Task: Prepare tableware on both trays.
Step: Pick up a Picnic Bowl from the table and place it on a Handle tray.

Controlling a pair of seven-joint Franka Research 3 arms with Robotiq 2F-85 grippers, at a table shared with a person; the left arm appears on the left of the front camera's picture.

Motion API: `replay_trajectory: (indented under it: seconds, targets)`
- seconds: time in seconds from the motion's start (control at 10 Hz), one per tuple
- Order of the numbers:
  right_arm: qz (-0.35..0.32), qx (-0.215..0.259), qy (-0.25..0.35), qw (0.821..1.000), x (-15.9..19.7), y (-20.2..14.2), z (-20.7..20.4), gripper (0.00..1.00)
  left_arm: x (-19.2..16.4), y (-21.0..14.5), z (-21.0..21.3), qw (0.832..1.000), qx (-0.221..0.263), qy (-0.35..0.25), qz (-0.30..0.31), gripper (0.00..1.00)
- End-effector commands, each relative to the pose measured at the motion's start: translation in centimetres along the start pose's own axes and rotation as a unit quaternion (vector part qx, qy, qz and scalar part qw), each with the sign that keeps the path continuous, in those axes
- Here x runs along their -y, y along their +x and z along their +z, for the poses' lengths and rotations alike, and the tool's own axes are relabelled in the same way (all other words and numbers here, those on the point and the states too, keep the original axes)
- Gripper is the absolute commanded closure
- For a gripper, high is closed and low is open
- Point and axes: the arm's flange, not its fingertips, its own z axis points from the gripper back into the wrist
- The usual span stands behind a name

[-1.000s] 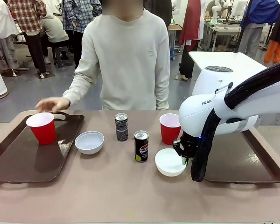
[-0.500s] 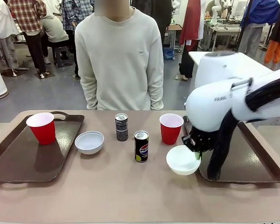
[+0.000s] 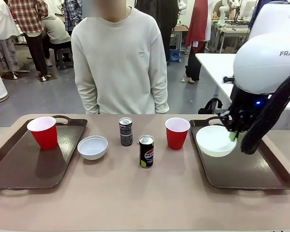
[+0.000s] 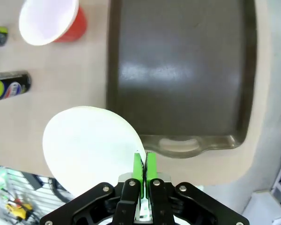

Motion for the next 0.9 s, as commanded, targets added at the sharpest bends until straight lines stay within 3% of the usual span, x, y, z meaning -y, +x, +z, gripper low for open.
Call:
replay_trajectory:
  seconds: [0.0, 0.2, 0.3, 0.5, 0.8]
  targets:
    - [0.039, -0.008, -0.026, 0.999, 3.9, 1.8, -1.3, 1.00, 0.1, -0.1, 0.2, 1.000, 0.002, -0.005, -0.001, 0.00]
    - [0.053, -0.020, -0.057, 0.997, 6.4, 2.8, -2.6, 1.00, 0.1, -0.1, 0.2, 1.000, 0.002, -0.005, -0.001, 0.00]
    - [0.027, -0.015, -0.020, 0.999, 4.6, 1.3, -1.4, 1.00, 0.1, -0.1, 0.2, 1.000, 0.002, -0.005, -0.001, 0.00]
    - [0.027, -0.015, -0.020, 0.999, 4.6, 1.3, -1.4, 1.00, 0.1, -0.1, 0.2, 1.000, 0.002, -0.005, -0.001, 0.00]
    - [0.058, -0.054, -0.006, 0.997, 6.4, 3.2, -6.0, 0.96, 0.1, -0.1, 0.2, 1.000, 0.002, -0.005, -0.001, 0.00]
